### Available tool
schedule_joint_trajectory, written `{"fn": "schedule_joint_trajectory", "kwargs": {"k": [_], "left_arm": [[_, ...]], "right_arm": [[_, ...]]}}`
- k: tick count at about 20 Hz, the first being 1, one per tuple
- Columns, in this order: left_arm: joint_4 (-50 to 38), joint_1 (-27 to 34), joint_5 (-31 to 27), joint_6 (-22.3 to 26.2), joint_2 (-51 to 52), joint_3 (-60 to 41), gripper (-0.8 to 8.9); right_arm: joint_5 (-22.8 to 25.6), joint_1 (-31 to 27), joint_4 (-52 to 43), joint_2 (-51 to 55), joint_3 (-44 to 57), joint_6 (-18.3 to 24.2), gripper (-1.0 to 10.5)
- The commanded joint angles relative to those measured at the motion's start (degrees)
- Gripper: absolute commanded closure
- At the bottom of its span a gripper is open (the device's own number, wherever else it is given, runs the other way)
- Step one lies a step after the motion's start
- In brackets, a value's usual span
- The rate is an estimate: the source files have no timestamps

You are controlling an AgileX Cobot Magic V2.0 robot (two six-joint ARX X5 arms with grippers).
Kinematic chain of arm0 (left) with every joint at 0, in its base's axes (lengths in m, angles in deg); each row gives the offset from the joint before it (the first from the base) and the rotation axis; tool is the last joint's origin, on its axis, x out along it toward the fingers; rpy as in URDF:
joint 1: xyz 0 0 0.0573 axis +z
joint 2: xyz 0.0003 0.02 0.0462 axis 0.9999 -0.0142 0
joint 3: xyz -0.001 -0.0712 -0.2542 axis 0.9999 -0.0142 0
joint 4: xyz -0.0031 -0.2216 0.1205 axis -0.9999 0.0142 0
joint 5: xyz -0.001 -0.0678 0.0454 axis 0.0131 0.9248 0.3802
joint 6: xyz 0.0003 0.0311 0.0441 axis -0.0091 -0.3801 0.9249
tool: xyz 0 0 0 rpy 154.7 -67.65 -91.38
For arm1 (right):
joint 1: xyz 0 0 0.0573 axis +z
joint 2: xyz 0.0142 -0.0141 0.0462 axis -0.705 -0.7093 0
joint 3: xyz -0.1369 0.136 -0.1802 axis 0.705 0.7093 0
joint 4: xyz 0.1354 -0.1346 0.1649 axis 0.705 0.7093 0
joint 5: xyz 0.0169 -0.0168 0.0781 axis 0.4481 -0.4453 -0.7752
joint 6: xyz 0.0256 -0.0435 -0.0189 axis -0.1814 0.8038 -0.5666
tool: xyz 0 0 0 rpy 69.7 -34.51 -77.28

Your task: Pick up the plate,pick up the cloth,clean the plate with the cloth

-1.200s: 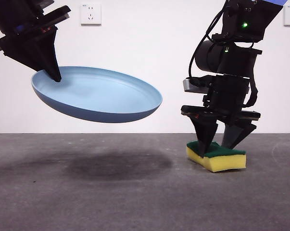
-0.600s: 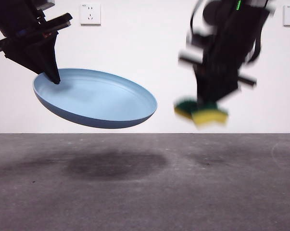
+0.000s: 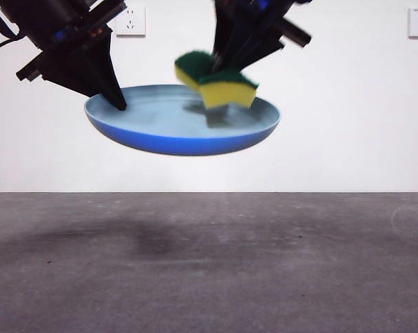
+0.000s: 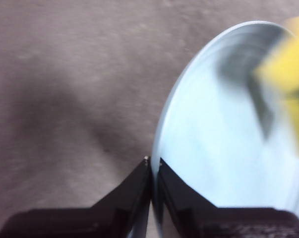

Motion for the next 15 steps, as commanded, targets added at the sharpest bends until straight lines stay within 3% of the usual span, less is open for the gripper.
{"fn": "schedule_joint_trajectory", "kwargs": {"k": [1, 4, 7, 8, 12, 15], "left_arm": [[0.3, -0.2, 4.7, -0.8, -0.2, -0.6, 8.22], [0.4, -0.3, 8.0, -1.0, -0.2, -0.6, 8.22], [0.3, -0.7, 7.7, -1.0, -0.2, -0.6, 8.22], [0.3, -0.7, 7.5, -1.0, -0.2, -0.6, 8.22], [0.1, -0.6, 7.4, -1.0, -0.2, -0.6, 8.22], [0.3, -0.6, 5.4, -0.9, -0.2, -0.6, 8.22]], "right_arm": [[1.3, 0.5, -2.3, -2.6, 0.3, -0.9, 9.6], [-1.8, 0.8, -4.5, -4.7, 0.3, -2.7, 9.6], [-8.5, 2.6, -4.1, -5.0, 0.3, -3.0, 9.6], [-8.6, 3.5, -3.2, -5.0, 0.3, -3.0, 9.6], [-7.8, 7.1, 7.1, -5.0, 0.3, -1.2, 9.6], [1.2, 8.9, 17.2, -5.0, 0.3, -0.3, 9.6]]}}
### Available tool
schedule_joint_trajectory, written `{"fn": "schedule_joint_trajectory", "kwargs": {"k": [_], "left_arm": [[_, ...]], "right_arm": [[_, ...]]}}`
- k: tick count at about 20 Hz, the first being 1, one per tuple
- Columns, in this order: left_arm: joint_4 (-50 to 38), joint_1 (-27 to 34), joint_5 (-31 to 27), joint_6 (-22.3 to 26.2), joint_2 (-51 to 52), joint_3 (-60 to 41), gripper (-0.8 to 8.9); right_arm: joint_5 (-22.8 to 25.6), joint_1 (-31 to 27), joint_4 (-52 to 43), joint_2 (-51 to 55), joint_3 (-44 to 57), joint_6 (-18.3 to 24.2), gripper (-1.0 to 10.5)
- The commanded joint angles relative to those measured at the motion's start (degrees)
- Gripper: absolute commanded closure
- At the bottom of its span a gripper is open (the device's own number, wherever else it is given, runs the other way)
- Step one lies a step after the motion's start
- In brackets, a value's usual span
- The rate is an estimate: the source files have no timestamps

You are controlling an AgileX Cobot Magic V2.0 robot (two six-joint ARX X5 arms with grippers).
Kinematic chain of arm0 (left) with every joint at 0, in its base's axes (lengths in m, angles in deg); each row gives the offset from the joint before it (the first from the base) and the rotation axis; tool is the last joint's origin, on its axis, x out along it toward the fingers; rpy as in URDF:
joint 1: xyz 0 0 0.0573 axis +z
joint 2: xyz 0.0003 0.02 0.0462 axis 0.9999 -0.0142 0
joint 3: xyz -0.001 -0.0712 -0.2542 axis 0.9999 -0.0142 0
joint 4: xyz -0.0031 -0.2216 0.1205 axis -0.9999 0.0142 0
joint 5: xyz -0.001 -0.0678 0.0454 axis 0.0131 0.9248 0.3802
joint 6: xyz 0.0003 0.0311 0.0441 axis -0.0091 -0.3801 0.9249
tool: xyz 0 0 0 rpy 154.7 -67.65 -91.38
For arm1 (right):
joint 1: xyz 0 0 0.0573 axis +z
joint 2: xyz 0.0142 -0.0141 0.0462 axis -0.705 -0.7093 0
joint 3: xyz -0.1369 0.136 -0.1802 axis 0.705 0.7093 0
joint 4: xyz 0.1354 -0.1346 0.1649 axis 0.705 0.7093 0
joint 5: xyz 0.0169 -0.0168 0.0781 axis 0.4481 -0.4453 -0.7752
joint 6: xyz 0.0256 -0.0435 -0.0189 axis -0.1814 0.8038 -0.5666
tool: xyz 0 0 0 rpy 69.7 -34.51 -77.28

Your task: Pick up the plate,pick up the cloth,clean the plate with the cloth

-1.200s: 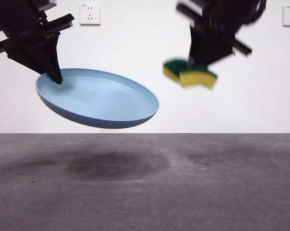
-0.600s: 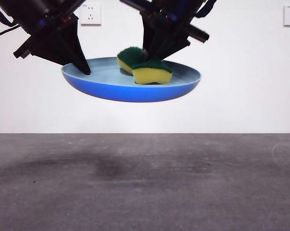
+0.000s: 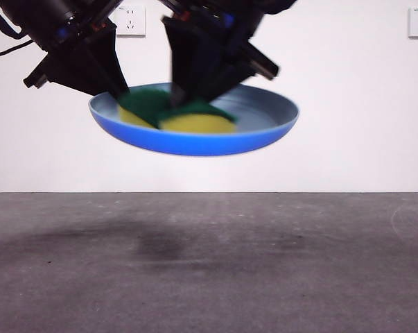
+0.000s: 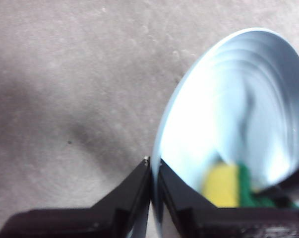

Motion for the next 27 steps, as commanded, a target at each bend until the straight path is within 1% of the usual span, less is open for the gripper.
{"fn": "schedule_joint_trajectory", "kwargs": {"k": [1, 3, 5, 7, 9, 12, 14, 16, 17, 20, 23, 25, 27], "left_arm": [[-0.7, -0.2, -0.2, -0.3, 0.0, -0.3, 8.22], [0.2, -0.2, -0.4, -0.2, 0.0, -0.3, 8.22], [1.1, -0.2, -0.4, 0.0, 0.0, -0.3, 8.22], [1.2, -0.2, -0.3, 0.0, 0.0, -0.3, 8.22], [1.2, -0.2, -0.3, 0.0, 0.0, -0.3, 8.22], [1.3, -0.2, 0.0, 0.0, 0.0, -0.3, 8.22], [1.4, -0.2, -0.1, 0.1, 0.0, -0.3, 8.22], [1.4, -0.2, -0.1, 0.2, 0.0, -0.3, 8.22], [1.4, -0.2, -0.2, 0.2, 0.0, -0.3, 8.22], [1.2, -0.2, -0.5, 0.2, 0.0, -0.3, 8.22], [0.3, -0.2, -0.6, 0.2, 0.0, -0.3, 8.22], [-0.2, -0.2, -0.7, 0.2, 0.0, -0.3, 8.22], [-0.8, -0.2, -2.2, 0.2, 0.0, -0.3, 8.22]], "right_arm": [[9.4, 0.1, 6.6, -0.9, 0.4, 0.7, 9.6], [20.3, 0.0, 9.4, -0.9, 0.4, 0.4, 9.6], [30.5, -0.1, 8.2, -0.9, 0.4, 0.0, 9.6], [34.2, -0.8, 5.2, -0.9, 0.4, 0.0, 9.6], [34.1, -1.6, 1.0, -0.9, 0.4, 0.0, 9.6], [30.9, -2.3, -7.6, -0.9, 0.4, 0.0, 9.6], [25.7, -2.6, -14.3, -0.9, 0.4, 0.0, 9.6], [18.9, -2.7, -18.7, -0.9, 0.4, 0.0, 9.6], [13.1, -2.7, -20.9, -0.9, 0.4, -0.3, 9.6], [0.3, -2.5, -23.1, -0.9, 0.4, -2.6, 9.6], [-8.3, -1.3, -21.1, -0.9, 0.4, -3.3, 9.6], [-8.6, 0.3, -16.6, -0.9, 0.4, -2.9, 9.6], [-8.6, 1.0, -10.1, -0.9, 0.4, -1.7, 9.6]]}}
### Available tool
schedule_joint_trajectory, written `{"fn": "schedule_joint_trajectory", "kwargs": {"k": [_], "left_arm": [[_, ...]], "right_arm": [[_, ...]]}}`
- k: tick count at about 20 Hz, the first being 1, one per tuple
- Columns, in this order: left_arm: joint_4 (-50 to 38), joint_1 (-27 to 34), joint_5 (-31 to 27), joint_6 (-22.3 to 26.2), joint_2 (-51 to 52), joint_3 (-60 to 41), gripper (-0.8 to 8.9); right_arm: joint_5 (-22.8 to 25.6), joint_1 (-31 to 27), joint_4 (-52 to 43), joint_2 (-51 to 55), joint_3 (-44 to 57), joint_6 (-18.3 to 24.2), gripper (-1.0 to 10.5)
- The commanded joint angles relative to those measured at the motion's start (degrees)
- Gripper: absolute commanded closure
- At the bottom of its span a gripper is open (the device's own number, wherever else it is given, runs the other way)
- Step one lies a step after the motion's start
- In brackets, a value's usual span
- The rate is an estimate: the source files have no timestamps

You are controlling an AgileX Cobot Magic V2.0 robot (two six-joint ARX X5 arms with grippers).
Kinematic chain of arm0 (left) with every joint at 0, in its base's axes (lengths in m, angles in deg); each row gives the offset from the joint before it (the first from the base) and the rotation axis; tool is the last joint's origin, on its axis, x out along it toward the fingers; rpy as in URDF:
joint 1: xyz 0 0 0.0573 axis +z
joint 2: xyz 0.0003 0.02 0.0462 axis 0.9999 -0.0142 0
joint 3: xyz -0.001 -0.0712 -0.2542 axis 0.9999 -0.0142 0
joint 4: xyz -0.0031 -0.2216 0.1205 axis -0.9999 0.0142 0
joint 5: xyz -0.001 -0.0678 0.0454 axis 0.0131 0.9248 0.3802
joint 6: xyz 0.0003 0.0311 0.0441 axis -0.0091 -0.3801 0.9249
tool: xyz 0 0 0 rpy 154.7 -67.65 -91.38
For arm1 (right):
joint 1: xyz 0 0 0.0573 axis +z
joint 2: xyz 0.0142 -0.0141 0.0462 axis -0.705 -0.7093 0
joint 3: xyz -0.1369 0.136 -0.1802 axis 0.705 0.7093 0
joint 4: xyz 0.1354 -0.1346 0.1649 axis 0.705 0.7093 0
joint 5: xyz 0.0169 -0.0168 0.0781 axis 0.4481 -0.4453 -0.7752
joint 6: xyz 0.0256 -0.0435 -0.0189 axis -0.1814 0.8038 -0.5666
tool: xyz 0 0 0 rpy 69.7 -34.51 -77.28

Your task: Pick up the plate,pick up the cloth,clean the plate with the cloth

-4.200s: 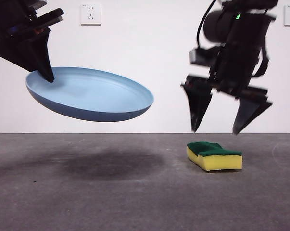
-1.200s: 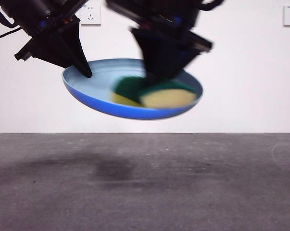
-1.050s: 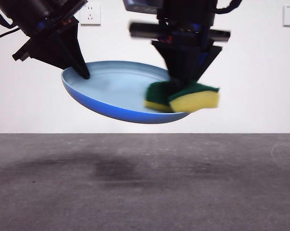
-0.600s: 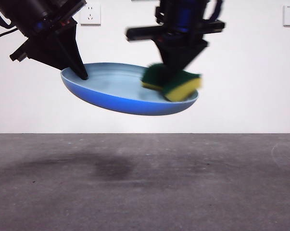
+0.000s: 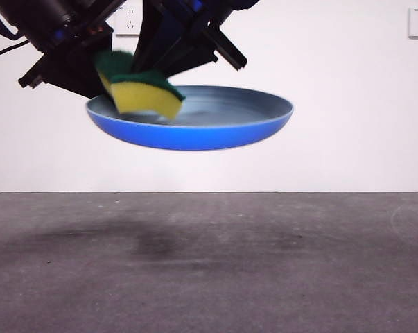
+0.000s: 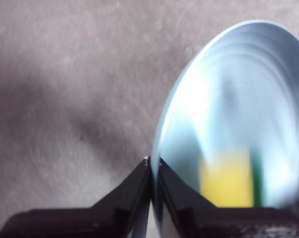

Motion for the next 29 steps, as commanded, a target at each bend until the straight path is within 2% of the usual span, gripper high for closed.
{"fn": "schedule_joint_trajectory", "kwargs": {"k": [1, 3, 4, 6, 7, 9, 11, 12, 15, 17, 21, 24, 26, 29], "left_arm": [[-1.4, -0.2, -0.7, 0.2, 0.0, -0.3, 8.22], [-1.4, -0.2, -0.6, 0.2, 0.0, -0.3, 8.22], [-1.4, -0.1, -0.5, 0.2, 0.0, -0.3, 8.22], [-1.3, -0.2, -0.3, 0.2, 0.0, -0.3, 8.22], [-1.3, -0.2, -0.3, 0.2, 0.0, -0.3, 8.22], [-1.2, -0.2, 0.0, 0.2, 0.0, -0.3, 8.22], [-1.1, -0.2, 0.0, 0.2, 0.0, -0.3, 8.22], [-1.0, -0.2, 0.0, 0.2, 0.0, -0.3, 8.22], [-0.8, -0.2, 0.7, 0.2, 0.0, -0.3, 8.22], [-0.9, -0.2, 1.7, 0.2, 0.0, -0.3, 8.22], [-1.7, -0.2, 2.2, 0.2, 0.0, -0.3, 8.22], [-2.3, -0.2, 2.1, 0.2, 0.0, -0.3, 8.22], [-2.9, -0.2, 2.1, 0.2, 0.0, -0.3, 8.22], [-3.8, 0.0, 0.9, 0.2, 0.0, -0.3, 8.22]], "right_arm": [[-0.2, 0.7, 7.7, -0.8, 0.4, 2.3, 9.6], [2.3, 0.7, 14.3, -0.8, 0.4, 4.5, 9.6], [6.5, 0.6, 17.3, -0.8, 0.4, 5.1, 9.6], [18.7, 0.3, 20.9, -0.8, 0.4, 5.4, 9.6], [27.7, -0.1, 21.5, -0.8, 0.4, 5.4, 9.6], [39.7, -0.9, 19.9, -0.8, 0.4, 5.4, 9.6], [43.5, -1.6, 17.2, -0.8, 0.4, 5.4, 9.6], [44.0, -2.0, 15.1, -0.8, 0.4, 5.4, 9.6], [41.8, -3.5, 8.0, -0.8, 0.4, 5.2, 9.6], [37.3, -4.2, 3.4, -0.8, 0.4, 4.9, 9.6], [20.0, -4.7, -4.1, -0.8, 0.4, 4.2, 9.6], [9.9, -4.6, -4.7, -0.8, 0.4, 3.9, 9.6], [6.8, -4.3, -2.8, -0.8, 0.4, 3.9, 9.6], [7.3, -3.5, 3.8, -0.8, 0.4, 4.7, 9.6]]}}
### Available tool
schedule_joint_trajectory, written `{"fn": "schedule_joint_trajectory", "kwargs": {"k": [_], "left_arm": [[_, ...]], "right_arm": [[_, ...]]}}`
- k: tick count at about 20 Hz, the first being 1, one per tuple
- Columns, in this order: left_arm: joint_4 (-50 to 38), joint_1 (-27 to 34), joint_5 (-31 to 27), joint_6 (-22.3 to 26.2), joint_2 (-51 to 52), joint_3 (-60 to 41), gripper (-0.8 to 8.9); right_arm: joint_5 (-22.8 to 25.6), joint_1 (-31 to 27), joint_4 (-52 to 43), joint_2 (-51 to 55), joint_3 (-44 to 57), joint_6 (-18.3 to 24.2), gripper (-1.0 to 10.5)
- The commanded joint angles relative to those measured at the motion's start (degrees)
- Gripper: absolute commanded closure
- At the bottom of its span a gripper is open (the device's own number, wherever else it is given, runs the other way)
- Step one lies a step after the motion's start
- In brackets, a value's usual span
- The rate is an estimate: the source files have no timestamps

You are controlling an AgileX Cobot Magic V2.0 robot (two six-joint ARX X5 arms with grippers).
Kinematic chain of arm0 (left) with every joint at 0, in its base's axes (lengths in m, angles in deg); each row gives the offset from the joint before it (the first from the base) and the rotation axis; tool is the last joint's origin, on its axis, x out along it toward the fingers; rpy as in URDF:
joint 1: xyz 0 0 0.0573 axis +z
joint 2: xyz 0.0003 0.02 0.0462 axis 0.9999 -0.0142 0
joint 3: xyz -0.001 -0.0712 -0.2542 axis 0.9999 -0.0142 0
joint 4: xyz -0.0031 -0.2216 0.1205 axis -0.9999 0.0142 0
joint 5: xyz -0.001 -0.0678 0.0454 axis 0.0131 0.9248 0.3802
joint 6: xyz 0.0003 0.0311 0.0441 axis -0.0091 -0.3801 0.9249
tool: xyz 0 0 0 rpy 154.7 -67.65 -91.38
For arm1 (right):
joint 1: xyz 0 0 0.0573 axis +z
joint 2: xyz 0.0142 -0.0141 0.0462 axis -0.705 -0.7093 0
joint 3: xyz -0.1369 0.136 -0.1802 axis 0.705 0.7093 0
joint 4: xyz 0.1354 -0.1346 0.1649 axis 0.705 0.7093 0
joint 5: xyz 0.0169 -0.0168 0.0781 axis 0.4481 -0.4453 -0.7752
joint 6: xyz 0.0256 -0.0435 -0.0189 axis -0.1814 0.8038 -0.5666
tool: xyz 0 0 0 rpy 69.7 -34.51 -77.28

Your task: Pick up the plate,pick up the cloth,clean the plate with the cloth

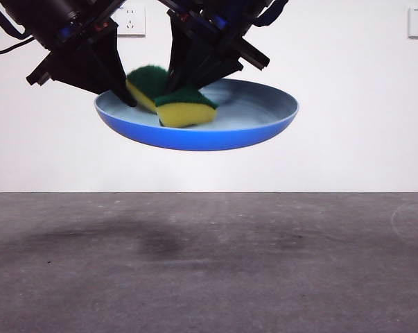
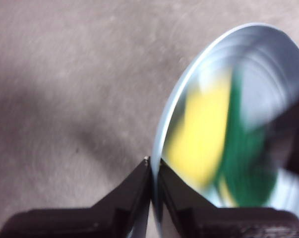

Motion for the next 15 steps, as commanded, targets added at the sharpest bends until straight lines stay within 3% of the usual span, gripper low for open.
{"fn": "schedule_joint_trajectory", "kwargs": {"k": [1, 3, 6, 9, 15], "left_arm": [[-1.1, 0.0, -2.1, 0.2, 0.0, -0.3, 8.22], [-1.2, 0.0, -6.6, 0.5, 0.0, -0.3, 8.22], [-2.1, 0.0, -16.4, 2.3, -0.5, -0.3, 8.22], [-2.2, 0.4, -21.6, 3.8, -3.3, -0.3, 8.22], [-4.1, 2.4, -22.1, 4.5, -11.0, -0.3, 8.22]], "right_arm": [[0.3, 0.3, 8.5, -0.8, 0.4, 1.5, 9.6], [5.6, 0.1, 14.6, -0.8, 0.4, 2.1, 9.6], [23.5, 0.2, 16.6, -0.2, 0.4, 1.9, 9.6], [25.8, 0.3, 16.4, 2.1, 0.4, 1.3, 9.6], [25.8, 0.2, 16.2, 6.8, 0.4, 0.4, 9.6]]}}
